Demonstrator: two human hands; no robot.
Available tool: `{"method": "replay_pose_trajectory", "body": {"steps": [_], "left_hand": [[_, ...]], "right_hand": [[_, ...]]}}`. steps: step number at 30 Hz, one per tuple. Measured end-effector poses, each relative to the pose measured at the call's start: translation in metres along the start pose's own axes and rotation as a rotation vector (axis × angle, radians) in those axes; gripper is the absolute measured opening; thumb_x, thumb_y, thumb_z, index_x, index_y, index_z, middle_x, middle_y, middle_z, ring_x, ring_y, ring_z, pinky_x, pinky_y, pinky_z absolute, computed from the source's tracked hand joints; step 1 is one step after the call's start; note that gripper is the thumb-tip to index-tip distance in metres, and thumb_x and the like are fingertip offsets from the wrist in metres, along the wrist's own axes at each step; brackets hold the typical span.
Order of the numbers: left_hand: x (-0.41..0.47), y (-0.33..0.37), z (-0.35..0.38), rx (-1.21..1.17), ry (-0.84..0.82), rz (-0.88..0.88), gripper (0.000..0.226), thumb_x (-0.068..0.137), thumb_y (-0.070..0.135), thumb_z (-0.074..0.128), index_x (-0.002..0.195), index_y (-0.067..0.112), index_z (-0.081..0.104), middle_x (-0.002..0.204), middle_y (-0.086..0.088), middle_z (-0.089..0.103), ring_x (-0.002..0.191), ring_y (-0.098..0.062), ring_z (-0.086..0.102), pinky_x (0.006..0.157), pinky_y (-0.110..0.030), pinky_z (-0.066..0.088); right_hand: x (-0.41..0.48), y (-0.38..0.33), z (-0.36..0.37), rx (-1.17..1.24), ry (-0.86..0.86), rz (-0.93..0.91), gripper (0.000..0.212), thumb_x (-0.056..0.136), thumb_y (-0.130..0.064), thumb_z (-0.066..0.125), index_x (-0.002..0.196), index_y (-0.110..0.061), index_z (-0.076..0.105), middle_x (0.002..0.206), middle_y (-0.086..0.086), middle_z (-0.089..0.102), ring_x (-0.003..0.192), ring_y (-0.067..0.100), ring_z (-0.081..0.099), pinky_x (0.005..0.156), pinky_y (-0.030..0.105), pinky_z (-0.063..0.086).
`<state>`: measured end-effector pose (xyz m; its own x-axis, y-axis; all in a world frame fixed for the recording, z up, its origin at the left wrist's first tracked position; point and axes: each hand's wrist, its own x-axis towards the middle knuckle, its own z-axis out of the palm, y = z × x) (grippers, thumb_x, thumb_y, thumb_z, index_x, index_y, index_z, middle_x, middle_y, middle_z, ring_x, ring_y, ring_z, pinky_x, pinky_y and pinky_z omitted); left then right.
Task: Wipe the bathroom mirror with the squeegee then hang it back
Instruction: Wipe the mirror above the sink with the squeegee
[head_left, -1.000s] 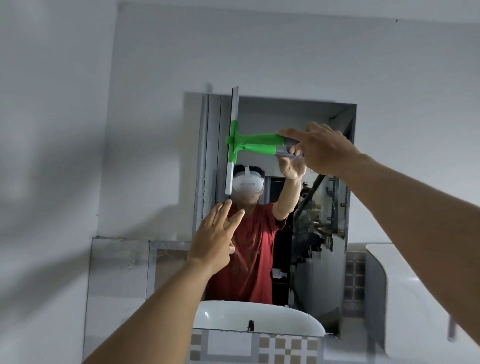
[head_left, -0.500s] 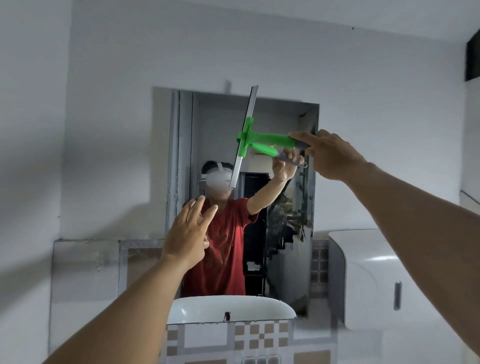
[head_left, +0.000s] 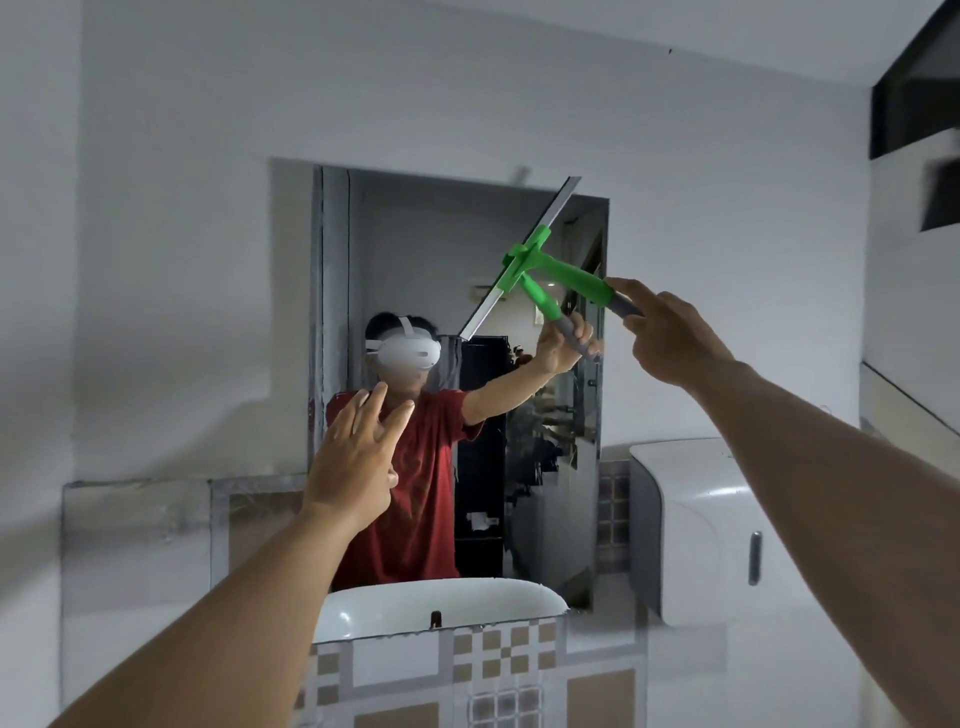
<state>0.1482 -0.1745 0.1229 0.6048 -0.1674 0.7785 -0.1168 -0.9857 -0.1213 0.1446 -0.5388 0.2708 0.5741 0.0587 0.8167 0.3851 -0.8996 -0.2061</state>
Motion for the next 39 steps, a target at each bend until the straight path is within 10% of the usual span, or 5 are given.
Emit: {"method": "replay_pose_trajectory", "body": {"steps": [24,39], "left_hand": [[-0.003,0.003,-0.007,-0.057,0.005,0.003,0.092,0.081,0.011,0.077,0.159,0.019,0.029,0.166,-0.02,0.017,0.153,-0.041,0.018,0.118,-0.056,0.033],[-0.03,-0.012,0.006,-0.025,0.045,0.071,0.079,0.084,0.017,0.074,0.154,0.01,0.037,0.162,-0.024,0.026,0.149,-0.043,0.025,0.118,-0.057,0.032]], "right_hand": [[-0.064,-0.06,0.039,0.348,0.049,0.324,0.055,0.101,-0.012,0.038,0.15,-0.038,0.033,0.105,0.015,0.066,0.082,0.033,0.068,0.07,0.056,0.059],[-0.126,-0.092,0.103,0.402,0.062,0.396,0.065,0.095,-0.005,0.05,0.151,-0.028,0.028,0.073,-0.004,0.053,0.064,0.016,0.056,0.047,0.03,0.035]]}}
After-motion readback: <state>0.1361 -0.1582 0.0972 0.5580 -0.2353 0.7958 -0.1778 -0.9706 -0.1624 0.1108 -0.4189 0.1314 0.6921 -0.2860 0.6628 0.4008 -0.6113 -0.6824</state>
